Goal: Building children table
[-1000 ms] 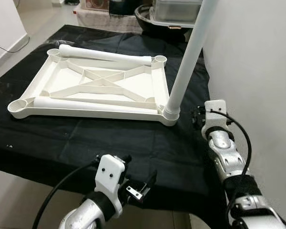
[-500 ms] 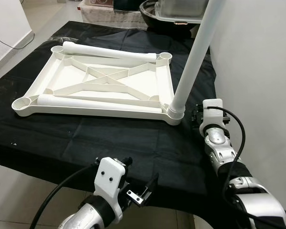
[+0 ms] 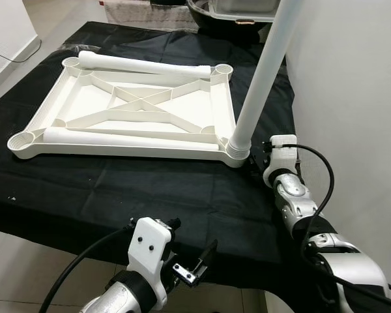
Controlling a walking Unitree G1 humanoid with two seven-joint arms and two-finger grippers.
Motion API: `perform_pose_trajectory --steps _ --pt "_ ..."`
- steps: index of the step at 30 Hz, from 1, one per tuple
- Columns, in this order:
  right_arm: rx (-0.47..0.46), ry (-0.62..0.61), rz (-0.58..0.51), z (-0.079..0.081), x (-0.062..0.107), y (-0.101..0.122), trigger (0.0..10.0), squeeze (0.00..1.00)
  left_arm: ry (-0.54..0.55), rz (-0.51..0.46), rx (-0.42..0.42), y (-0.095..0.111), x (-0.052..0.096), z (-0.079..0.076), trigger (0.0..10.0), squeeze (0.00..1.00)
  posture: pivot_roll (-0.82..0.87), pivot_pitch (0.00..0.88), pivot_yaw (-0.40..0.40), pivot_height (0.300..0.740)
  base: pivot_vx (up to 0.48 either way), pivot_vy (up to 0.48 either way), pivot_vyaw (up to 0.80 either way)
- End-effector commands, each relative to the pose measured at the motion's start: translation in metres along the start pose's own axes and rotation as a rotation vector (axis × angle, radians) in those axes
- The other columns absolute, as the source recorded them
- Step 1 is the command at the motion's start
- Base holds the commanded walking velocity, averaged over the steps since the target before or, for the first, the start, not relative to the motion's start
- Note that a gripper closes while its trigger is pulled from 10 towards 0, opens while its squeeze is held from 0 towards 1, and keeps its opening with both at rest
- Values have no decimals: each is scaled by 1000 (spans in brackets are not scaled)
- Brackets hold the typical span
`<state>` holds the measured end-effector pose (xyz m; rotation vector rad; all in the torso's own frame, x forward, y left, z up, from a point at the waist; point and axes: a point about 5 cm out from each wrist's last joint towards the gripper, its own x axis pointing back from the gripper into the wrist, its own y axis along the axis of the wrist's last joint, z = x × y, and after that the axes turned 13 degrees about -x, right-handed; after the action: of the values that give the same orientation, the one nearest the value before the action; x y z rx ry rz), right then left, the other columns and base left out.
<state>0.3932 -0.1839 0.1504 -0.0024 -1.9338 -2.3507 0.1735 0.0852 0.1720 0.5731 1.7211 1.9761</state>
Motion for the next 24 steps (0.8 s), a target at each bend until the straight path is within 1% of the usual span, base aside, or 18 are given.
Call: perform_pose_trajectory --steps 1,4,5,6,8,9,11,18,19,21,22,23,24 --pt "-39 118 61 12 1 -14 10000 0 -11 18 9 -1 2 -3 10000 0 279 273 -76 740 0 0 0" --pt "-39 118 61 12 1 -14 10000 0 -11 18 9 -1 2 -3 10000 0 279 273 -76 740 0 0 0" --pt "-55 202 72 17 2 -14 10000 0 -13 18 10 -1 2 -2 10000 0 274 272 -69 740 0 0 0" --pt "-55 202 72 17 2 -14 10000 0 -13 18 10 -1 2 -2 10000 0 274 272 -69 740 0 0 0" --pt "-54 335 77 24 4 -13 10000 0 -13 19 17 -2 1 -1 10000 0 267 267 -68 740 0 0 0" --pt "-54 335 77 24 4 -13 10000 0 -13 19 17 -2 1 -1 10000 0 267 267 -68 740 0 0 0" --pt "-51 409 66 28 4 -8 10000 0 -14 20 16 -3 0 -1 10000 0 270 265 -70 740 0 0 0" --pt "0 416 39 31 1 0 10000 0 -11 19 12 -3 -1 0 10000 0 265 259 -72 740 0 0 0" --pt "12 394 29 31 0 3 10000 0 -11 20 11 -3 -2 1 10000 0 265 259 -72 740 0 0 0" --pt "66 320 -1 30 -3 9 10000 0 -10 20 9 -3 -2 1 10000 0 265 257 -75 740 0 0 0" --pt "110 279 -14 29 -5 12 10000 0 -9 20 9 -3 -2 1 10000 0 265 256 -73 740 0 0 0" --pt "110 279 -14 29 -5 12 10000 0 -9 20 9 -3 -2 1 10000 0 265 256 -73 740 0 0 0" --pt "140 255 -22 29 -6 14 10000 0 -8 20 9 -3 -2 1 10000 0 265 256 -73 740 0 0 0"
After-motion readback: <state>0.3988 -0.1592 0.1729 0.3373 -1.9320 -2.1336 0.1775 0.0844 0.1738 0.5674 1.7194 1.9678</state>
